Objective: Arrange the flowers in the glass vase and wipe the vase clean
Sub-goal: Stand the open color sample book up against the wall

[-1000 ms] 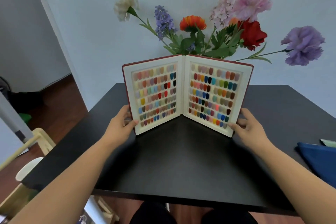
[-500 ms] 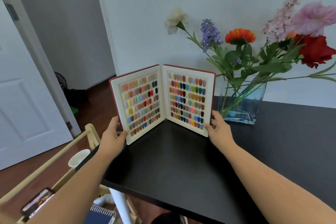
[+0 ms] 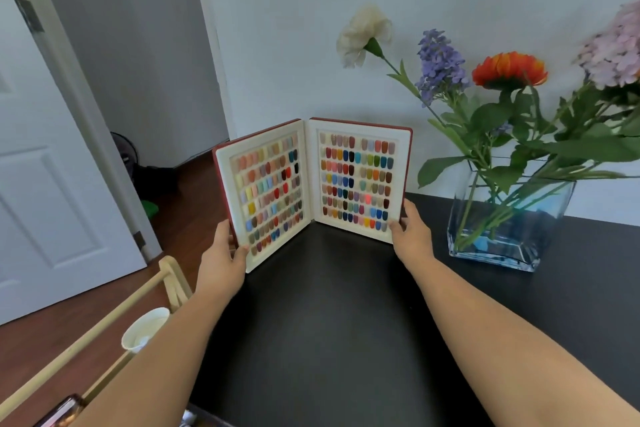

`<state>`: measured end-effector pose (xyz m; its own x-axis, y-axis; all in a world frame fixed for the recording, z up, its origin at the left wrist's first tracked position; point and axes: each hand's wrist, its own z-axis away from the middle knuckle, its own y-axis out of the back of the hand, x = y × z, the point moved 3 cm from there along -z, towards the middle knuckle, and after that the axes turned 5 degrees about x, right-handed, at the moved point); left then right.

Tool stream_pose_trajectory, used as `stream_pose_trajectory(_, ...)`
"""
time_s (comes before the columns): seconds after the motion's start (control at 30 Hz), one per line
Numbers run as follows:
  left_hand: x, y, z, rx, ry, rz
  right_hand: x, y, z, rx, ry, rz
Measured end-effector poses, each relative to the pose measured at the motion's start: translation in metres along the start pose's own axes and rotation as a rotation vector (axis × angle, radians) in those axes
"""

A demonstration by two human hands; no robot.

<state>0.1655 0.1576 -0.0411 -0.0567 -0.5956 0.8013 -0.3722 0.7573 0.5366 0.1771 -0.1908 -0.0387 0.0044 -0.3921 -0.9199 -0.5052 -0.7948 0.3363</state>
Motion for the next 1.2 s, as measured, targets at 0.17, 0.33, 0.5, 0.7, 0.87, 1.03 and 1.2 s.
stream_pose_trajectory(0.17, 0.007, -0.035, -0.036, 0.005, -0.038, -0.002, 0.017, -0.011, -0.045, 0.043, -0.049, -0.006)
stream_pose_trajectory(0.33, 0.022, -0.076, -0.07, -0.002, -0.087, -0.008, 0.031, -0.016, -0.082, 0.123, -0.09, -0.006)
stream_pose_trajectory(0.5, 0.038, -0.106, -0.092, -0.031, -0.117, 0.021, 0.041, -0.015, -0.101, 0.268, -0.153, -0.012)
stream_pose_trajectory(0.7, 0.049, -0.131, -0.113, -0.061, -0.078, 0.078, 0.043, -0.014, -0.105, 0.418, -0.208, 0.01)
stream_pose_trajectory(0.87, 0.056, -0.153, -0.121, -0.075, -0.078, 0.116, 0.051, -0.006, -0.111, 0.481, -0.24, 0.026)
stream_pose_trajectory(1.03, 0.064, -0.171, -0.128, -0.089, -0.072, 0.115, 0.052, -0.004, -0.11, 0.496, -0.214, 0.027)
stream_pose_trajectory(1.2, 0.062, -0.173, -0.136, -0.084, -0.083, 0.113, 0.052, -0.002, -0.111, 0.515, -0.232, 0.015)
